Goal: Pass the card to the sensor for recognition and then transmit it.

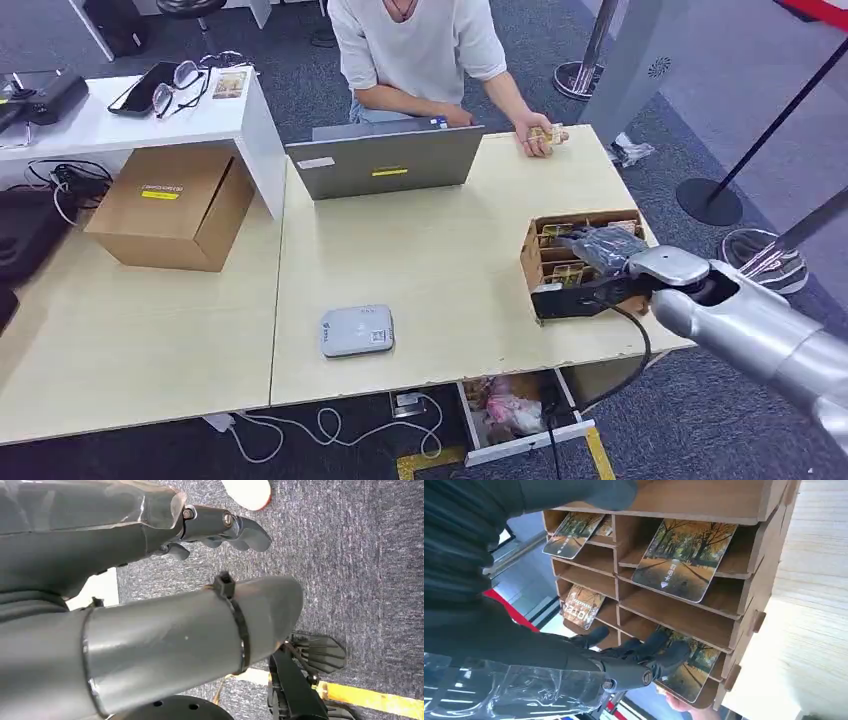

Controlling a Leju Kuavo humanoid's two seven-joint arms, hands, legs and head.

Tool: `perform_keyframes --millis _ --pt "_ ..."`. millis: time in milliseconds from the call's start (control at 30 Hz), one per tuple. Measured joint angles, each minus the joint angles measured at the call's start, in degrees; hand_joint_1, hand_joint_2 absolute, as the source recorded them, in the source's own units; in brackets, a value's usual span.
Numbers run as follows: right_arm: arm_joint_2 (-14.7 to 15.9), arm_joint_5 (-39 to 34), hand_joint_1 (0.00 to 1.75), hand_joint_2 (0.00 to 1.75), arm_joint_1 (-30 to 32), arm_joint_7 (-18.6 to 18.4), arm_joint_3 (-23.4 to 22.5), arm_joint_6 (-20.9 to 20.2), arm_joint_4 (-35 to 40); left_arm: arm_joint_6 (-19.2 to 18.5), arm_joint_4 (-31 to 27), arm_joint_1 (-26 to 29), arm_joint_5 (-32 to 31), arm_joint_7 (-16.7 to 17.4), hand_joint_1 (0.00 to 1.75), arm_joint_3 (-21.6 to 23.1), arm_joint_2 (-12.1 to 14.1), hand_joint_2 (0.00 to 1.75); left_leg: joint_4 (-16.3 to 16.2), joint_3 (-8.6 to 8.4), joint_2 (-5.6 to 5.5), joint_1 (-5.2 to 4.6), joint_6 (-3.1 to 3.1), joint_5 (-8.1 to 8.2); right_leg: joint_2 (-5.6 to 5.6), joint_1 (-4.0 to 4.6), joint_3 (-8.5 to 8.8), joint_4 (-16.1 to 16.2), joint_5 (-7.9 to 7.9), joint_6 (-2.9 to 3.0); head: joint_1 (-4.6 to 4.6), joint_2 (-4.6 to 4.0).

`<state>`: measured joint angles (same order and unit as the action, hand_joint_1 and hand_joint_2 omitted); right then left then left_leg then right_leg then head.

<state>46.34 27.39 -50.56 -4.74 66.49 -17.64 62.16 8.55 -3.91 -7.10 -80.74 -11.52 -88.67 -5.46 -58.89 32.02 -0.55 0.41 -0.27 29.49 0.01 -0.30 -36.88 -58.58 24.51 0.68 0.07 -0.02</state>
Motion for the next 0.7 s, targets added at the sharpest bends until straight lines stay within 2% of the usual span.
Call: perform_keyframes --millis 133,367,400,433,467,600,700 --pt "-0.1 -0.2 0.47 1.75 -0.1 0.0 0.5 0.2 -0.2 0.3 0.0 0.0 -0.2 0.0 0.00 0.0 0.0 0.00 0.0 0.00 -0.01 0.00 0.00 0.00 0.00 0.00 0.00 0.0 0.00 0.00 0.00 0.00" --pt "-0.4 -0.3 0.47 1.75 -0.3 0.0 0.7 0.3 -0.4 0.5 0.0 0.0 -0.3 0.0 0.00 0.0 0.0 0.00 0.0 0.00 -0.01 0.00 0.00 0.00 0.00 0.00 0.00 0.0 0.00 0.00 0.00 0.00" --pt "-0.4 -0.4 0.68 1.75 -0.4 0.0 0.7 0.3 -0.5 0.5 0.0 0.0 -0.3 0.0 0.00 0.0 0.0 0.00 0.0 0.00 0.00 0.00 0.00 0.00 0.00 0.00 0.00 0.0 0.00 0.00 0.00 0.00" --pt "-0.5 -0.4 1.06 1.75 -0.4 0.0 0.7 0.3 -0.5 0.5 0.0 0.0 -0.3 0.0 0.00 0.0 -0.1 0.00 0.0 0.00 0.00 0.00 0.00 0.00 0.00 0.00 0.00 0.0 0.00 0.00 0.00 0.00" --pt "-0.5 -0.4 1.12 1.75 -0.4 0.0 0.7 0.4 -0.5 0.5 0.0 0.0 -0.4 0.0 0.00 0.0 -0.1 0.00 0.0 0.00 0.00 0.00 0.00 0.00 0.00 0.00 0.00 0.0 0.00 0.00 0.00 0.00" --pt "-0.7 -0.4 1.10 1.75 -0.6 0.0 0.7 1.0 -0.6 0.6 0.0 -0.1 -0.5 0.1 0.00 0.0 -0.1 0.00 0.0 -0.02 -0.01 0.00 0.00 0.00 0.00 0.00 0.00 0.0 0.00 0.00 0.00 0.00" --pt "-0.9 -0.5 1.17 1.75 -0.8 -0.2 0.7 1.2 -0.7 0.6 0.0 -0.1 -0.5 0.1 0.00 0.0 -0.1 0.00 0.0 -0.02 -0.02 0.00 0.00 0.00 -0.02 0.00 0.01 0.0 0.00 0.00 0.00 0.00"
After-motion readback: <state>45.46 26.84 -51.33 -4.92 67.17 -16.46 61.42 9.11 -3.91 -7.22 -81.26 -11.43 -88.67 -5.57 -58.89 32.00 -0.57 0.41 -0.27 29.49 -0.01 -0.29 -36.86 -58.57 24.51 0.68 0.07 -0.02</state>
